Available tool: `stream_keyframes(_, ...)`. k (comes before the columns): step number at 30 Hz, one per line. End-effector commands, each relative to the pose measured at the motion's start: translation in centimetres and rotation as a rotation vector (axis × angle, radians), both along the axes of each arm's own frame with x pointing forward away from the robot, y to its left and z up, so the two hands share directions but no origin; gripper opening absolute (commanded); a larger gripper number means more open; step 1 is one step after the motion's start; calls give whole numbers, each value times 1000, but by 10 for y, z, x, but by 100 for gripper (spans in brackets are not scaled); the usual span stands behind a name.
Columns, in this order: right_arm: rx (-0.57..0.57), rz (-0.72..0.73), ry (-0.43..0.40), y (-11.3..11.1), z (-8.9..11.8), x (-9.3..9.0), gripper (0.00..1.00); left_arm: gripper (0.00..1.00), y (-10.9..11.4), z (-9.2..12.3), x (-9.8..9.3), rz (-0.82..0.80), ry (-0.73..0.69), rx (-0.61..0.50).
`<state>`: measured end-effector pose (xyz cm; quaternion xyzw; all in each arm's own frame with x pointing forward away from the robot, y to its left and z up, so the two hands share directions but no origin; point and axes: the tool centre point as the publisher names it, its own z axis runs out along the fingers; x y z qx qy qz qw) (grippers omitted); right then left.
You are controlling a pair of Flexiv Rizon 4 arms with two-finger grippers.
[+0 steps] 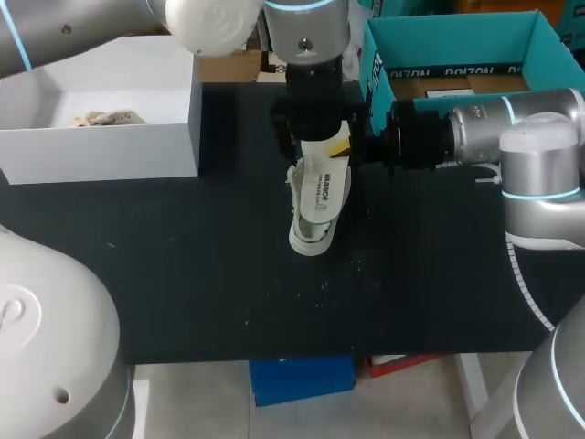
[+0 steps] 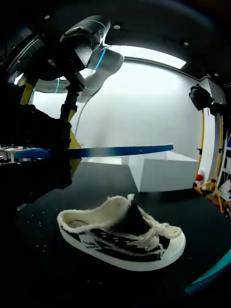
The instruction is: Take the shoe out of the shoebox, open the shoe tongue, remove and reinsert the insole, then place the shoe into the shoebox
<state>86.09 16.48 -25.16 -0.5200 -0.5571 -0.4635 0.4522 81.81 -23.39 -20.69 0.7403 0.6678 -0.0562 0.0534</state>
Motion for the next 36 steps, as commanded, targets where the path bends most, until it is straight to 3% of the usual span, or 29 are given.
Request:
stream_keyframes(1,-2,-1,1,1,0,0,0,100,7,-6,-21,9,-54,-20)
stream_keyframes(9,-2,-1,1,1,0,0,0,100,11,-16,-46,21,-55,-49)
stream_keyframes(15,-2,-1,1,1,0,0,0,100,8,-7,-54,-1,-111,-151)
stream_keyframes(18,-2,-1,1,1,0,0,0,100,10,-5,-53,17,-108,-252)
stream_keyframes(21,-2,-1,1,1,0,0,0,100,19,-4,-49,52,-88,-451)
stream_keyframes(28,-2,-1,1,1,0,0,0,100,52,-8,-35,226,-40,-1262)
stream_keyframes(31,-2,-1,1,1,0,0,0,100,66,-10,-38,144,-18,-1349)
stream_keyframes(36,-2,-1,1,1,0,0,0,100,66,-10,-38,148,-11,-1437)
